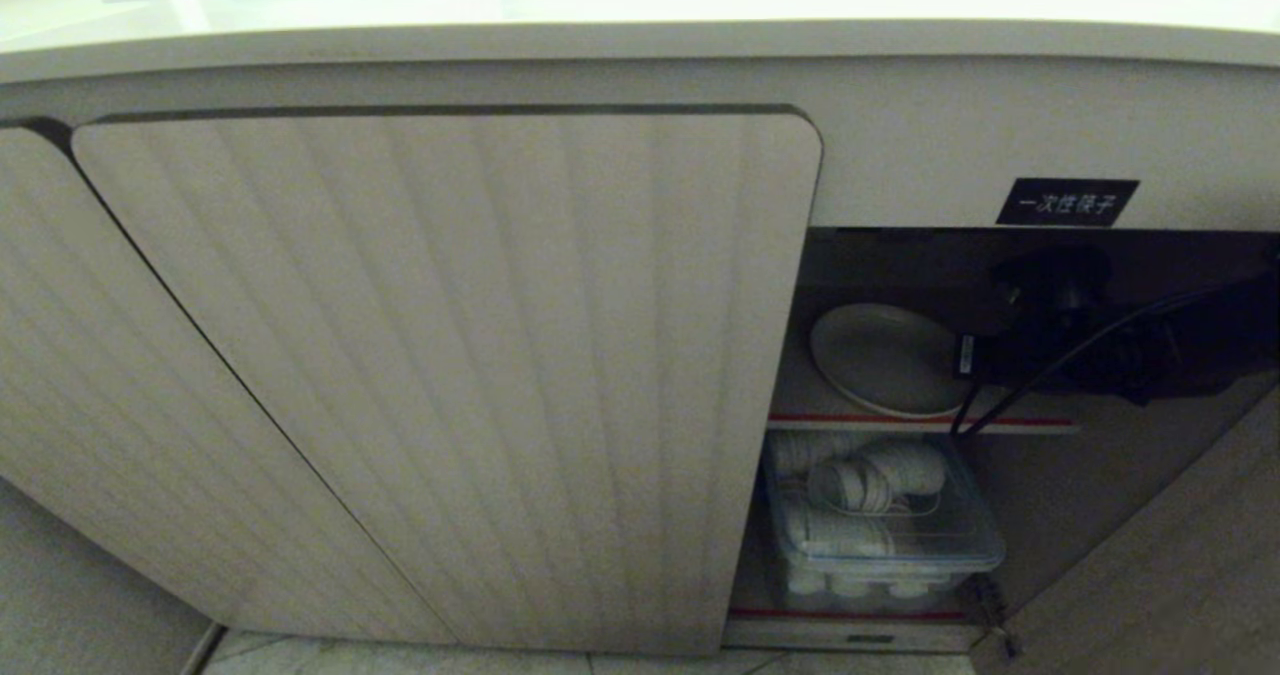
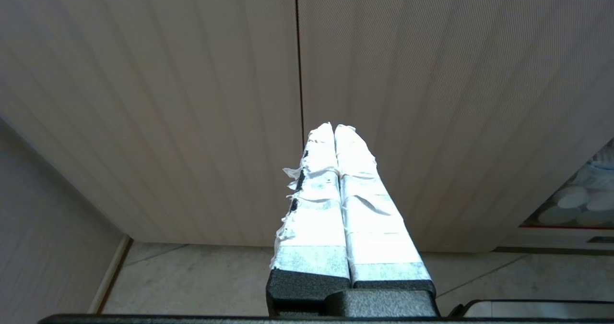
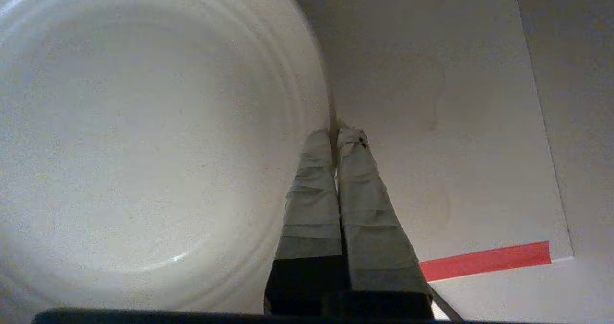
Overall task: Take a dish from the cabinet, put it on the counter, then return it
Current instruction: Take the plate from the cabinet
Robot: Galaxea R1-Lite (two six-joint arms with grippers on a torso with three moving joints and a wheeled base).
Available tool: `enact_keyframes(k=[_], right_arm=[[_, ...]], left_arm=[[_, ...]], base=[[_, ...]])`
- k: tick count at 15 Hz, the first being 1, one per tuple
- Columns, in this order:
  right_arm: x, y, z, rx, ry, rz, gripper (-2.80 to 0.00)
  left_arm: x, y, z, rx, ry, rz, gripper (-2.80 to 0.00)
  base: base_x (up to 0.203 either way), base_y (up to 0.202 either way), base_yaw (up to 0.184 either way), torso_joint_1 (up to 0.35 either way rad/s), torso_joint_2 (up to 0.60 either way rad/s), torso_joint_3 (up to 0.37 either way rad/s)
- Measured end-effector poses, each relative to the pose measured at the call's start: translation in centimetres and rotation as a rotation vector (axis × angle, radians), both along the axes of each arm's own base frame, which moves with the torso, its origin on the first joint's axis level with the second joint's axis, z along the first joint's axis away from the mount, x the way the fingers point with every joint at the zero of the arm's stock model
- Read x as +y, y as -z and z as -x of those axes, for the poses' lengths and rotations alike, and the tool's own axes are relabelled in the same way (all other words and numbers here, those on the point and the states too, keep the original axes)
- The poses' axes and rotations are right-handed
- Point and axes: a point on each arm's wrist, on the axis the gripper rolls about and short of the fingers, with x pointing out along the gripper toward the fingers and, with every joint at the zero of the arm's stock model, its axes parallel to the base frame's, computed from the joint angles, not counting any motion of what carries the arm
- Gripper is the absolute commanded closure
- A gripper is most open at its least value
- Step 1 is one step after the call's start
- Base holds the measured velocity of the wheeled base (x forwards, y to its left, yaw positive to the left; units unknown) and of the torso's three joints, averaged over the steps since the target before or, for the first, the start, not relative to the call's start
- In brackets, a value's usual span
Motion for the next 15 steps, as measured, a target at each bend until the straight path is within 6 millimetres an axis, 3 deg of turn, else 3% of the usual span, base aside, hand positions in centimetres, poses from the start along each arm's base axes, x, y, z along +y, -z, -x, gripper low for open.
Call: enact_keyframes(k=[15], right_arm=[[0.1, 0.4, 1.4, -0.019, 0.005, 0.001, 0.0]], left_arm=[[0.0, 0.0, 0.0, 0.0, 0.0, 0.0, 0.0]], base=[[0.0, 0.0, 0.0, 0.0, 0.0, 0.0]])
